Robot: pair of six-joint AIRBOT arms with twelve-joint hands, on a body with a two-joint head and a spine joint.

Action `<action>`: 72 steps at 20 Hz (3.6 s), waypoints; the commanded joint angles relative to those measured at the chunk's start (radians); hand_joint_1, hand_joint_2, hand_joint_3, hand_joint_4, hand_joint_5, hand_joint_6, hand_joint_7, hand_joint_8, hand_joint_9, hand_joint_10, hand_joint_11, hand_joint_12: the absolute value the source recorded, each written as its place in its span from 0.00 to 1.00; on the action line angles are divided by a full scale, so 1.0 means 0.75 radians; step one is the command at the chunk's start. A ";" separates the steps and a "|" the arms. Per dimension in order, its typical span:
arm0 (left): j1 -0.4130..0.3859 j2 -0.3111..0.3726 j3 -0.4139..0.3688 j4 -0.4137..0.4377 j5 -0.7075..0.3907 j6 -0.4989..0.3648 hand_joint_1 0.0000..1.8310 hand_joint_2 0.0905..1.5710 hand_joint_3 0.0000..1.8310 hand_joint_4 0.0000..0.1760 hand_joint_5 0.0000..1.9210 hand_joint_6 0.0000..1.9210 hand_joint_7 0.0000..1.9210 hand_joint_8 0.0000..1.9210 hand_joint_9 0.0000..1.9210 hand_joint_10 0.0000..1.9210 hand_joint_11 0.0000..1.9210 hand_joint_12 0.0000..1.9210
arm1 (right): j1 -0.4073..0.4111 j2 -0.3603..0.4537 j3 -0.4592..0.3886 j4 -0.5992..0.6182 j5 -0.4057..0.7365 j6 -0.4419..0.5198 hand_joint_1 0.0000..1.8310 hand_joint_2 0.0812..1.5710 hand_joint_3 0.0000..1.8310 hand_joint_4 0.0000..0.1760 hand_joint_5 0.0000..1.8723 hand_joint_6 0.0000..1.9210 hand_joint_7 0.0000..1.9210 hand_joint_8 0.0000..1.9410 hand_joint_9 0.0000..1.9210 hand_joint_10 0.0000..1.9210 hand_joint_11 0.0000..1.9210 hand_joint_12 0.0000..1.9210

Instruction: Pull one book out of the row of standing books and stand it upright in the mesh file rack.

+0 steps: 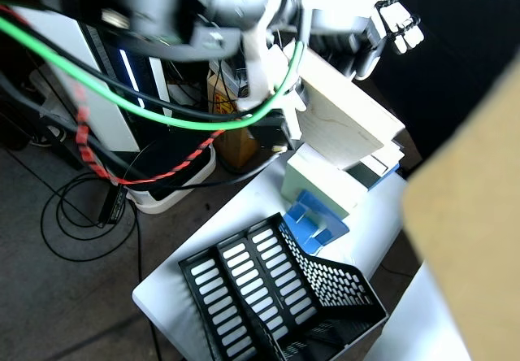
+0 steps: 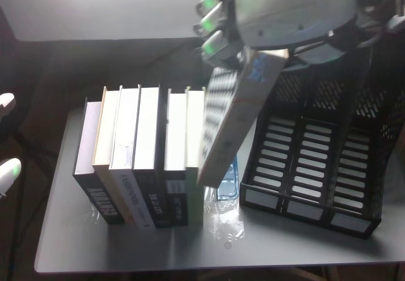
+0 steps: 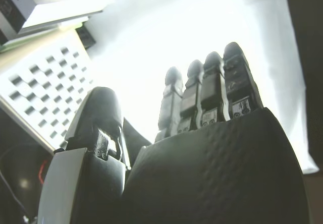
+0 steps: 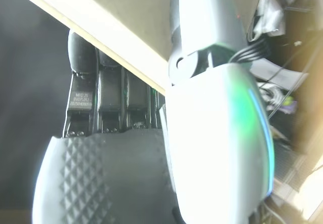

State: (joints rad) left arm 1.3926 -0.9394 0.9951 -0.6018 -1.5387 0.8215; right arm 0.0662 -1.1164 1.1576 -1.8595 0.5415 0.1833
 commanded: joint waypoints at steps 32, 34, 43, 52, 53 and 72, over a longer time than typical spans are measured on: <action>-0.026 -0.046 0.035 -0.008 -0.117 -0.024 0.14 0.93 0.00 0.27 0.05 0.00 0.02 0.00 0.01 0.00 0.00 0.00 | -0.149 -0.290 0.435 -1.537 -0.395 1.197 0.71 0.82 0.00 0.00 0.40 0.64 0.30 0.85 0.26 0.93 0.18 0.98; -0.028 -0.049 0.038 -0.005 -0.115 -0.025 0.14 0.94 0.00 0.29 0.06 0.00 0.01 0.00 0.00 0.00 0.00 0.00 | -0.155 -0.325 0.471 -1.537 -0.405 1.192 0.72 0.81 0.00 0.00 0.38 0.61 0.35 0.81 0.28 0.92 0.19 0.98; -0.041 -0.073 0.061 0.010 -0.107 -0.041 0.12 0.94 0.00 0.27 0.06 0.00 0.02 0.00 0.01 0.00 0.00 0.00 | -0.248 -0.479 0.685 -1.537 -0.480 1.194 0.73 0.77 0.00 0.00 0.40 0.62 0.46 0.68 0.27 0.84 0.05 0.90; -0.083 -0.097 0.087 0.050 -0.075 -0.051 0.11 0.94 0.00 0.30 0.05 0.00 0.03 0.00 0.01 0.00 0.00 0.00 | -0.306 -0.609 0.904 -1.537 -0.509 1.271 0.72 0.79 0.00 0.00 0.38 0.72 0.42 0.67 0.25 0.87 0.02 0.91; -0.084 -0.100 0.091 0.052 -0.073 -0.055 0.09 0.94 0.00 0.31 0.05 0.00 0.03 0.00 0.02 0.01 0.00 0.00 | -0.310 -0.627 0.923 -1.537 -0.509 1.277 0.72 0.80 0.00 0.00 0.38 0.72 0.41 0.68 0.25 0.88 0.01 0.91; -0.120 -0.131 0.126 0.095 -0.023 -0.075 0.05 0.95 0.00 0.44 0.04 0.00 0.02 0.00 0.01 0.00 0.00 0.00 | -0.355 -0.658 1.069 -1.537 -0.509 1.351 0.59 0.78 0.00 0.00 0.21 0.05 0.22 0.01 0.12 0.21 0.00 0.55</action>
State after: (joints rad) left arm 1.3087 -1.0332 1.0843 -0.5308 -1.4311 0.7685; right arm -0.2077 -1.6165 1.9533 -2.9772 0.2558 1.2053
